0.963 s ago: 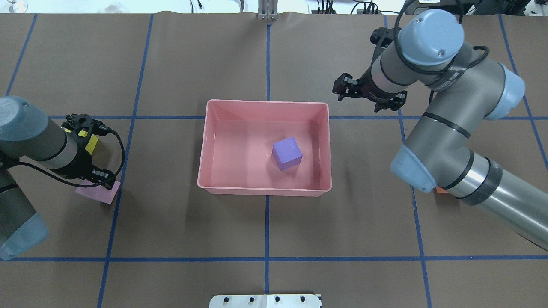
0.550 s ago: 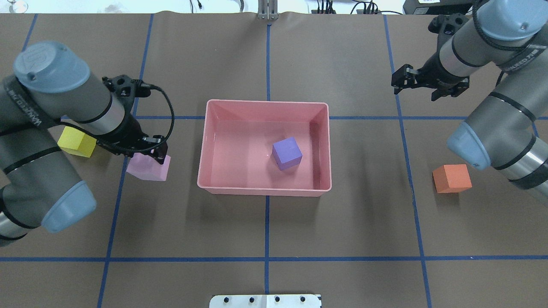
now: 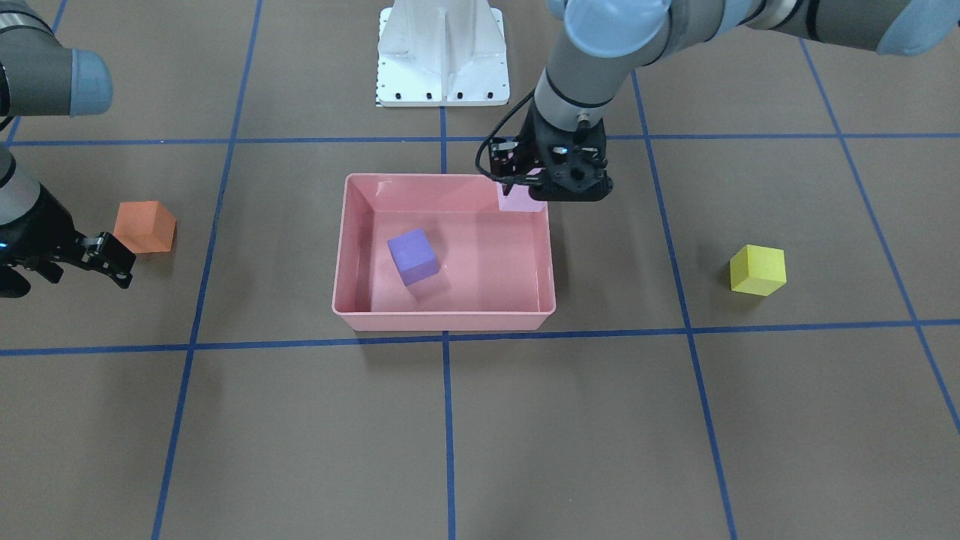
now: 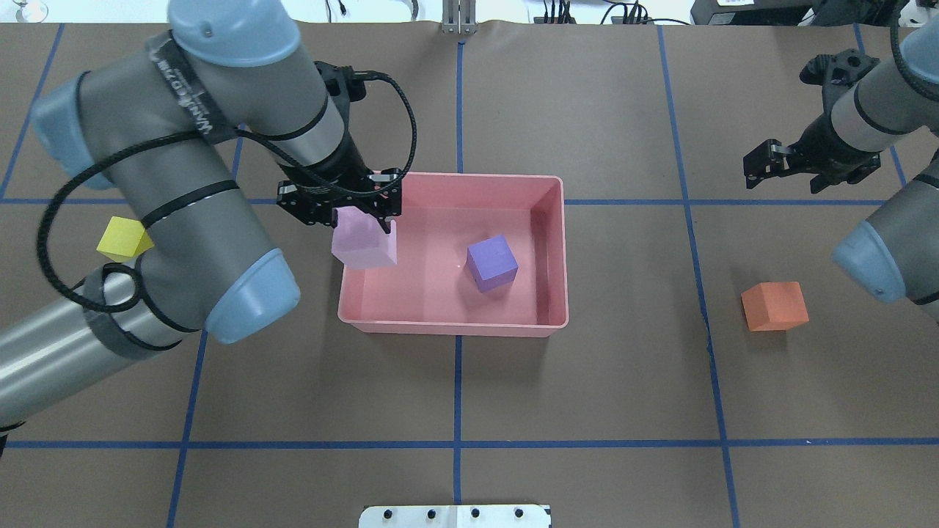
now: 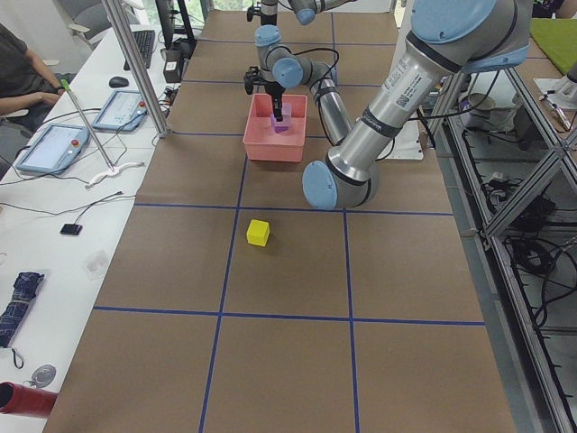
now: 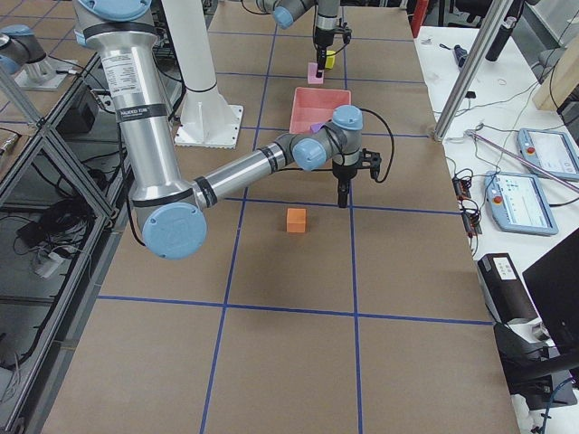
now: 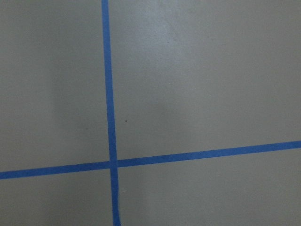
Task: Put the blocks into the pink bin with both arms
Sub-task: 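Carry the lilac cube into the pink bin with the left gripper, then release the lilac cube with left gripper while right gripper grasps the orange cube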
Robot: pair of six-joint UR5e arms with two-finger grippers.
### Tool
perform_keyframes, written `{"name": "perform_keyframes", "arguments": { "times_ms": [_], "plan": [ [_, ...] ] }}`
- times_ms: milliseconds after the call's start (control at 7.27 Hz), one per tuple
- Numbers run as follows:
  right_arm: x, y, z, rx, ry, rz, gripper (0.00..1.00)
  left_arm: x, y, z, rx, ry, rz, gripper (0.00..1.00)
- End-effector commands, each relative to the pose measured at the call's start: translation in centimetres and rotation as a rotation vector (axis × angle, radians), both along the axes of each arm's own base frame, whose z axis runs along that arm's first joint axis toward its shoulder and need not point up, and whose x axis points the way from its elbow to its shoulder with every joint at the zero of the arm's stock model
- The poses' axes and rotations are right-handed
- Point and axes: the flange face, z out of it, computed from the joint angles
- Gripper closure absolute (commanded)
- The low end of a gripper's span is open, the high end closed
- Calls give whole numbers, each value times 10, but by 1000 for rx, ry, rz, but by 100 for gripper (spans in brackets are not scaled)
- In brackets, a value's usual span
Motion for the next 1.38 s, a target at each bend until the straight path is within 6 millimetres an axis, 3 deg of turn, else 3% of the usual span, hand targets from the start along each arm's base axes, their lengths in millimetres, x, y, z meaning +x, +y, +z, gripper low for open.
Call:
{"name": "perform_keyframes", "arguments": {
  "times_ms": [0,138,413,550,688,963,1238],
  "plan": [
    [7,17,7,-24,-24,-23,0,63,-19,3,9,-24,-33,100],
    [5,21,12,-38,-31,-37,0,75,-28,14,3,-21,-45,100],
    [-12,34,22,-58,-22,-77,0,99,-22,29,-7,-60,-31,100],
    [-23,48,36,-77,-7,-107,0,110,-21,29,-8,-76,-29,91],
    [-29,56,41,-84,-2,-126,0,114,-24,26,-11,-79,-30,70],
    [-44,71,50,-93,11,-166,0,114,-24,26,-11,-79,-32,3],
    [-43,87,76,-64,2,-185,0,112,-25,23,-5,-76,-37,0]
  ]
}}
